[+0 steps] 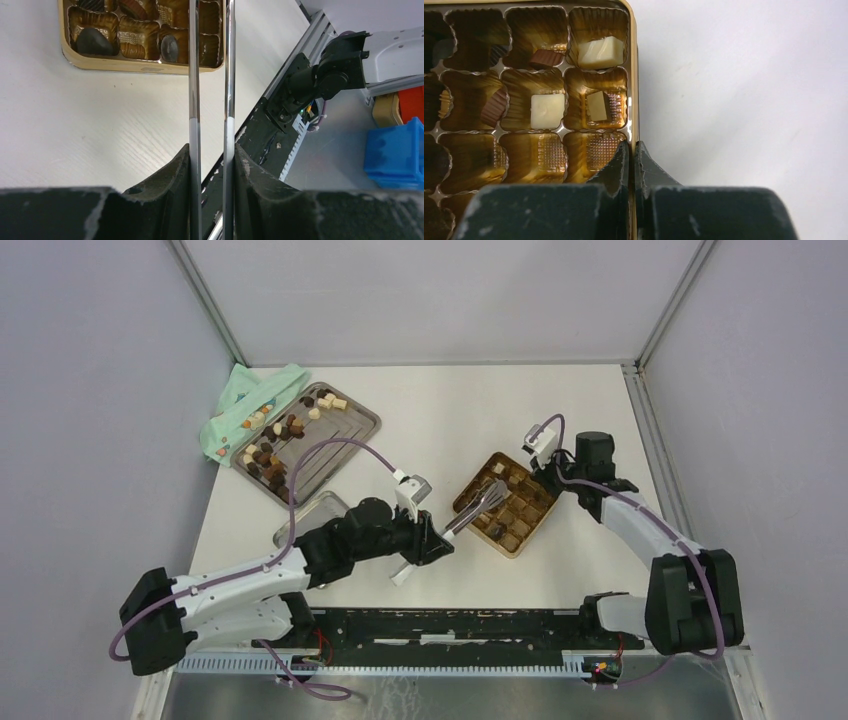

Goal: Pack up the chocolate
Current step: Place the fake chocolate in the packing box.

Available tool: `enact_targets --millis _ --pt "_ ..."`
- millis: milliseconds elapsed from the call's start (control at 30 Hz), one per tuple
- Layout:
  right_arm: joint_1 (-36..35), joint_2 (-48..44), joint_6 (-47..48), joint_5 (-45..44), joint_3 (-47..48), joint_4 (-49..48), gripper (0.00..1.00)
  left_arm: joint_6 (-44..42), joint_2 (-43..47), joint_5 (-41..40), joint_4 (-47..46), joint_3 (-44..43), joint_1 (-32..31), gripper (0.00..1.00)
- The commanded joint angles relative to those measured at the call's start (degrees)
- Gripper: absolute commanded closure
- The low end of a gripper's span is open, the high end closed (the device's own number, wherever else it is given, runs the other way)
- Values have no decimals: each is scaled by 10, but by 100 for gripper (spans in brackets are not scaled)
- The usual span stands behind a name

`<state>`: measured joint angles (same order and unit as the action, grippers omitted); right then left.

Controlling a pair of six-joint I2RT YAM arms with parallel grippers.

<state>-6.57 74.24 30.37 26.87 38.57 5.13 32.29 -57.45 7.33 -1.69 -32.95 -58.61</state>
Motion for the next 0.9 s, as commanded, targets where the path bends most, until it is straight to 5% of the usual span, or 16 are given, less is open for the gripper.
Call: enact_targets --millis 0,333,867 --pt "-5 -77 42 10 -18 -55 100 -45 31 -7 -22 -5 -9 98" --pt "-8 -263 91 33 -126 -163 100 -118 71 -29 -38 16 -43 98" --pt "11 -29 -78 9 -40 -97 100 -113 -62 -112 -21 -49 -58 98"
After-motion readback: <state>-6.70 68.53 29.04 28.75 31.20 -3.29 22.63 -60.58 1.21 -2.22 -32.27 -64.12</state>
